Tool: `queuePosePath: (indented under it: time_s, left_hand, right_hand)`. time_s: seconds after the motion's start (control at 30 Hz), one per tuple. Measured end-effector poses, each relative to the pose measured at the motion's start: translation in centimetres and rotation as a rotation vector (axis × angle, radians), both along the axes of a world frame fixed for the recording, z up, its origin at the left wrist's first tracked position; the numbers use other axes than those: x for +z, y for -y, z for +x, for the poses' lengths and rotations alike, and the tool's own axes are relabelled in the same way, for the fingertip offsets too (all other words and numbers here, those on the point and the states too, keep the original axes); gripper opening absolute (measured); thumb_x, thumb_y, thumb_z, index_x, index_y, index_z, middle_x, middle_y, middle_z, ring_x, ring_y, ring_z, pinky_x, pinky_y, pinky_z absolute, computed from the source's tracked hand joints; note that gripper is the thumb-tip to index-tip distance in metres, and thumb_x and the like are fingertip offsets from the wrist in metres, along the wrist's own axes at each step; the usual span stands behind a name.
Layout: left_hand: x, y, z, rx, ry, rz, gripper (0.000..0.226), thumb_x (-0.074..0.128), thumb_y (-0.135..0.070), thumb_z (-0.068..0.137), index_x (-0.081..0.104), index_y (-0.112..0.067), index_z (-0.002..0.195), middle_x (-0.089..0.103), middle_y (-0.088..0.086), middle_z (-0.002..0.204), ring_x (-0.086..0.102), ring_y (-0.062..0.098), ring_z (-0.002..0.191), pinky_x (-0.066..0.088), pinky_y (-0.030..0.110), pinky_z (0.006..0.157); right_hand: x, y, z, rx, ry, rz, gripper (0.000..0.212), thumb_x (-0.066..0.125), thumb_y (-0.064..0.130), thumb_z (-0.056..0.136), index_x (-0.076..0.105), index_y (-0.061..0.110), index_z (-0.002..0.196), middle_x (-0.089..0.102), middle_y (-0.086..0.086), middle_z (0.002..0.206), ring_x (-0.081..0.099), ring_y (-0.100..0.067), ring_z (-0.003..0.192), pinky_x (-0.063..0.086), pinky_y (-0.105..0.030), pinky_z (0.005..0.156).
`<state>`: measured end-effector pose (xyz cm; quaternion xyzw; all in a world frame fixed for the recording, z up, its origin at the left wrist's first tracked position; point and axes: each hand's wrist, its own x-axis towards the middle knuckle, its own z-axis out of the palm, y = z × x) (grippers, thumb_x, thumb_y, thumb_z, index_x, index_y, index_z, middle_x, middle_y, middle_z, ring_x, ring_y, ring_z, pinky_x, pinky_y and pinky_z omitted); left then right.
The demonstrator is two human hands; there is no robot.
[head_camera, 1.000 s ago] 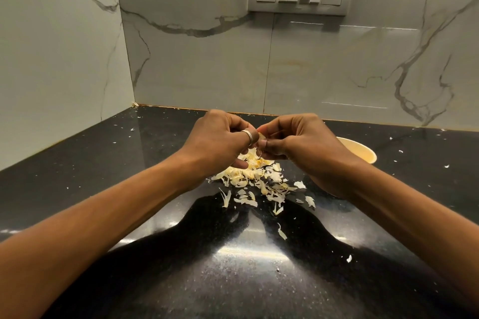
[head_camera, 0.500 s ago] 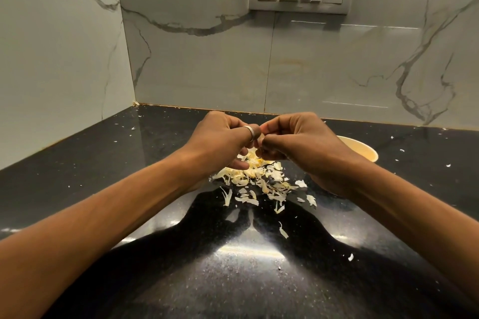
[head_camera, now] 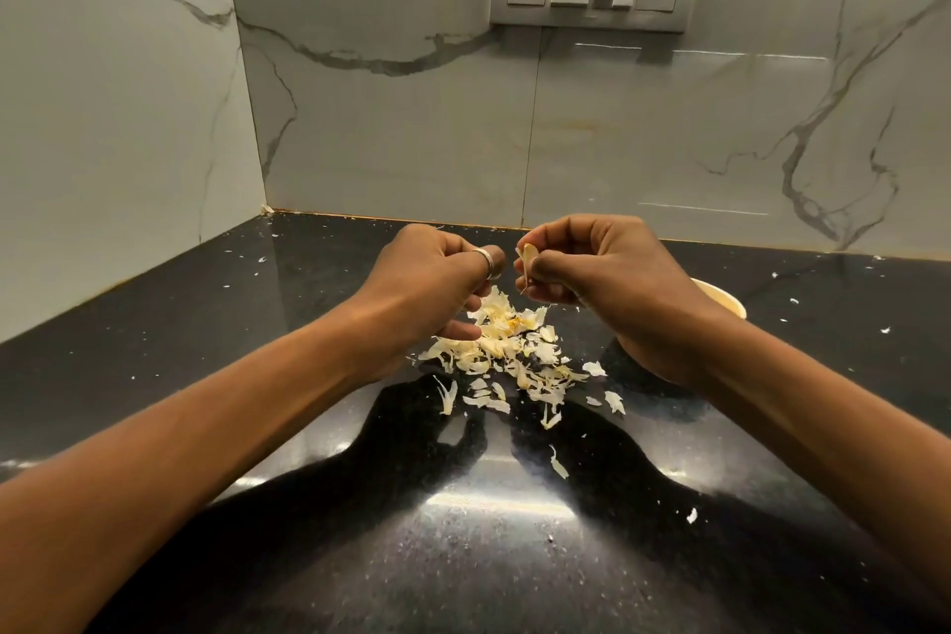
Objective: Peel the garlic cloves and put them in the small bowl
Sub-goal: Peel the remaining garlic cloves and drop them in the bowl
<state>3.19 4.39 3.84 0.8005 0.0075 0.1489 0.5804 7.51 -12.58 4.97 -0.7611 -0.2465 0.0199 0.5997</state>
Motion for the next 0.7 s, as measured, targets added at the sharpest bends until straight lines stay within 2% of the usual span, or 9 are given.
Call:
queuePosePath:
  time_s: [0.13,0.27,0.57,0.7]
  left_hand:
    - [0.30,0.22,-0.23,-0.054,-0.010,-0.033,0.022,0.065,-0.029,0.096,0.072,-0.009,0.102,0.068,0.004,0.090,0.060,0.009,0.076,0.056,0.025,0.056]
    - [0.20,0.27,-0.31,-0.048,-0.027,-0.043,0.019,0.070,-0.029,0.092,0.073,-0.013,0.100,0.070,0.007,0.098,0.063,0.012,0.085,0.055,0.021,0.055]
    - [0.50,0.21,-0.41,-0.069,-0.114,-0.193,0.011,0.070,-0.019,0.093,0.074,-0.013,0.101,0.070,0.002,0.089,0.061,0.009,0.076,0.055,0.023,0.053]
    - [0.49,0.21,-0.44,-0.093,-0.114,-0.192,0.012,0.063,-0.014,0.096,0.072,-0.009,0.102,0.067,0.003,0.089,0.058,0.009,0.074,0.055,0.023,0.053]
  right_hand:
    - [-0.13,-0.04,-0.09,0.039,0.001,-0.046,0.015,0.064,0.009,0.094,0.070,0.005,0.107,0.074,-0.011,0.097,0.072,-0.011,0.079,0.057,-0.018,0.068]
    - [0.05,-0.01,-0.09,0.043,-0.007,-0.040,0.017,0.066,0.010,0.091,0.070,0.006,0.107,0.075,-0.009,0.095,0.073,-0.013,0.081,0.059,-0.021,0.071]
    - [0.12,0.09,0.07,0.073,-0.071,-0.010,0.015,0.065,0.005,0.093,0.072,0.007,0.106,0.076,-0.010,0.096,0.074,-0.020,0.090,0.061,-0.026,0.078]
    - [-0.01,-0.06,0.04,0.085,-0.076,-0.017,0.015,0.066,0.003,0.092,0.072,0.007,0.106,0.075,-0.012,0.098,0.073,-0.019,0.089,0.060,-0.023,0.075]
